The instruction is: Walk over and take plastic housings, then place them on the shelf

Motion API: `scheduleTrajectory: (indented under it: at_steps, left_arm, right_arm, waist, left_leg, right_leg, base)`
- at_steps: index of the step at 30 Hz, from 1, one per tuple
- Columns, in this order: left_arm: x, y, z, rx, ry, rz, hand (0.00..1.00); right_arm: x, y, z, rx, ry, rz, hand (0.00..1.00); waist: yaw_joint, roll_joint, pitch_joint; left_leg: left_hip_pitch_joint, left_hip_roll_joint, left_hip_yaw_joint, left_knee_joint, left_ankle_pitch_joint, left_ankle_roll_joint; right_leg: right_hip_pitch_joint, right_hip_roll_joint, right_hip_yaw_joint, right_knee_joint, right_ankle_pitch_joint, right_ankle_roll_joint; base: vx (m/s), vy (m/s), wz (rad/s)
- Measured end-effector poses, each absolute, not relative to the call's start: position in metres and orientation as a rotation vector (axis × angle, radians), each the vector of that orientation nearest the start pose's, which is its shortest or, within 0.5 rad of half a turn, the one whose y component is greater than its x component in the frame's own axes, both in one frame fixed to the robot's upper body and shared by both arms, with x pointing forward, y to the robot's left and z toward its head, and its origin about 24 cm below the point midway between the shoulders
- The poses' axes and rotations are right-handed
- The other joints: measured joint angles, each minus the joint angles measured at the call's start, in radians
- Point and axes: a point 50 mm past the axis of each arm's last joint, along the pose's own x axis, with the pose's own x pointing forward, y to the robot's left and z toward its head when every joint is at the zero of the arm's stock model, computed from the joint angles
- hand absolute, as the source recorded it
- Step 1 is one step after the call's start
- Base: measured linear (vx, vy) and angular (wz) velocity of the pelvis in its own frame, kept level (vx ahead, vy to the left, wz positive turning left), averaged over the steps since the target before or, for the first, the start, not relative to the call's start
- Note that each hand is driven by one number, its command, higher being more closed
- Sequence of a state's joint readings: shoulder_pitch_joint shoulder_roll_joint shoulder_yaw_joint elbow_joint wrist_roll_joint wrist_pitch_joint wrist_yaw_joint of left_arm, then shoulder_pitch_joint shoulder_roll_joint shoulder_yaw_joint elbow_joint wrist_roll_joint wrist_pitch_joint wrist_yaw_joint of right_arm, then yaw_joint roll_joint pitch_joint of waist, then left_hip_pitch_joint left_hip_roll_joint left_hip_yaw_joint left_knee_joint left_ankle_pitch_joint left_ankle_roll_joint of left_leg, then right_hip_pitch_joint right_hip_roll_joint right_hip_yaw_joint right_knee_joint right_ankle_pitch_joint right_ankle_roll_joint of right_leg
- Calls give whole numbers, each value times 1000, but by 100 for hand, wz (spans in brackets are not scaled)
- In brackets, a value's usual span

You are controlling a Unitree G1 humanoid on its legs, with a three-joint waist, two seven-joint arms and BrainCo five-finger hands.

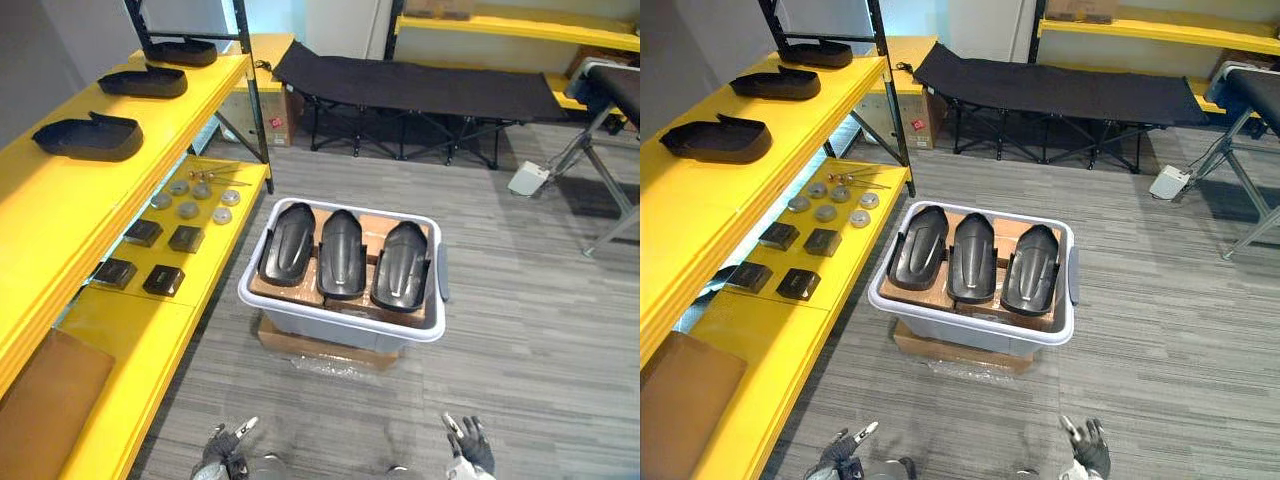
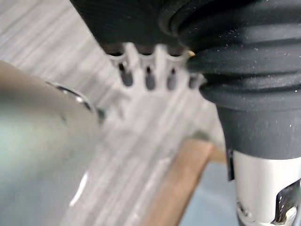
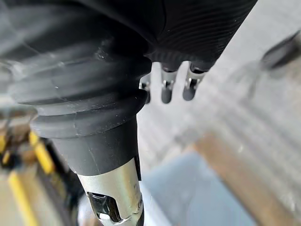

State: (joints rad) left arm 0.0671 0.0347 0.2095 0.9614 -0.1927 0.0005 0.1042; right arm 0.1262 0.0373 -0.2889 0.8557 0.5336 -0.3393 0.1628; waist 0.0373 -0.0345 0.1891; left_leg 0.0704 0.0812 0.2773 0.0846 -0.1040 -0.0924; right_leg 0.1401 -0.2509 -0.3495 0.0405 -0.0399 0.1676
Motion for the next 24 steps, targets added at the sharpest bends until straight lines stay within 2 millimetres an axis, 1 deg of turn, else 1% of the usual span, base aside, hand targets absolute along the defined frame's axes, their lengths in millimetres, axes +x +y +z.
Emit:
scheduleTrajectory:
  at_steps: [3, 5, 7, 8, 9, 10, 12, 13, 14, 15, 16, 17, 19, 20, 22, 23, 24]
  left_arm:
    - [115, 195, -152, -173, 996, 381, 0]
    - [116, 194, -152, -163, 994, 349, 0]
    - [116, 191, -152, -165, 994, 330, 0]
    - [116, 192, -152, -159, 994, 325, 0]
    - [115, 194, -152, -144, 997, 319, 0]
    - [115, 195, -152, -136, 999, 314, 0]
    - [116, 196, -151, -81, 995, 280, 0]
    - [118, 194, -150, -66, 987, 262, 0]
    - [118, 194, -150, -53, 987, 252, 0]
    - [119, 200, -149, -38, 982, 258, 0]
    - [119, 203, -148, -33, 978, 262, 0]
    - [121, 208, -146, -34, 968, 268, 0]
    - [120, 207, -146, -63, 968, 277, 0]
    - [121, 207, -146, -64, 966, 277, 0]
    - [122, 206, -146, -68, 961, 276, 0]
    - [122, 202, -146, -76, 960, 273, 0]
    - [121, 202, -147, -76, 964, 274, 0]
  right_arm:
    - [151, -189, -119, 556, 475, -401, 0]
    - [158, -184, -117, 554, 472, -372, 0]
    - [160, -182, -117, 549, 483, -367, 0]
    - [159, -182, -117, 549, 489, -373, 0]
    - [157, -182, -118, 544, 498, -384, 0]
    - [155, -183, -119, 547, 500, -400, 0]
    - [154, -187, -118, 561, 485, -440, 0]
    - [153, -189, -115, 563, 455, -454, 0]
    - [154, -190, -111, 564, 428, -455, 0]
    - [158, -189, -104, 569, 387, -450, 0]
    - [161, -190, -99, 570, 357, -447, 0]
    - [167, -196, -90, 556, 293, -442, 0]
    - [175, -203, -80, 545, 238, -437, 0]
    - [183, -208, -68, 535, 170, -423, 0]
    - [187, -211, -59, 527, 129, -414, 0]
    - [189, -215, -48, 516, 76, -401, 0]
    - [190, -216, -42, 510, 54, -394, 0]
  waist:
    - [1, 0, 0]
    - [4, -1, -1]
    - [3, -3, -1]
    - [3, -7, -1]
    - [1, -16, -1]
    - [0, -19, 0]
    - [-1, -20, 1]
    - [-3, -15, 8]
    - [-3, -4, 18]
    - [-7, -26, 16]
    - [-10, -45, 13]
    - [-12, -67, 21]
    - [-9, -68, 18]
    - [-13, -66, 19]
    - [-13, -51, 29]
    - [-15, -37, 32]
    - [-18, -33, 29]
  left_leg:
    - [-1, -15, -13, -22, 3, 3]
    - [-1, -14, -22, -27, 3, 3]
    - [14, -8, -23, -38, 3, 3]
    - [18, -7, -24, -40, 3, 3]
    - [24, -5, -26, -37, 2, 3]
    - [30, 2, -26, -33, 2, 3]
    - [41, 22, -27, -10, -3, 10]
    - [62, 52, -31, 2, -10, 9]
    - [73, 71, -36, 15, -21, 13]
    - [74, 80, -43, 36, -31, 7]
    - [70, 76, -46, 47, -40, -1]
    - [67, 67, -48, 64, -82, -18]
    - [51, 78, -41, 83, -93, -23]
    - [31, 84, -38, 96, -93, -24]
    - [28, 87, -31, 98, -93, -24]
    - [27, 87, -19, 98, -93, -24]
    - [23, 86, -18, 98, -93, -24]
  right_leg:
    - [1, -4, -9, -7, 4, 4]
    - [8, -2, -12, -7, 8, -1]
    - [22, 9, -18, -12, 22, -13]
    - [26, 9, -22, -10, 22, -13]
    - [31, 9, -31, 5, 22, -13]
    - [26, 9, -30, 38, 22, -13]
    - [-7, 7, -13, 159, 21, -15]
    - [-44, 10, 16, 270, 21, -36]
    - [-61, 23, 31, 300, -40, -50]
    - [-62, 61, 57, 216, -87, -54]
    - [-66, 73, 64, 167, -50, -61]
    - [-68, 76, 52, 150, -8, -64]
    - [-70, 93, 69, 105, -9, -54]
    - [-70, 98, 72, 63, 6, -54]
    - [-68, 103, 76, 45, 20, -55]
    - [-68, 111, 84, 25, 36, -56]
    - [-68, 112, 86, 14, 44, -55]
  base:
    - [142, 62, 16]
    - [122, 22, 20]
    - [104, 6, 11]
    - [90, -3, 10]
    - [80, -4, 12]
    - [88, 13, 16]
    - [64, 35, 12]
    - [61, -4, 8]
    - [68, -48, 3]
    - [41, -62, -1]
    - [-6, -115, -3]
    - [1, -107, -18]
    - [-12, -95, -24]
    - [-59, -40, -13]
    - [-73, -26, -16]
    - [-68, -24, -18]
    - [-55, -14, -14]
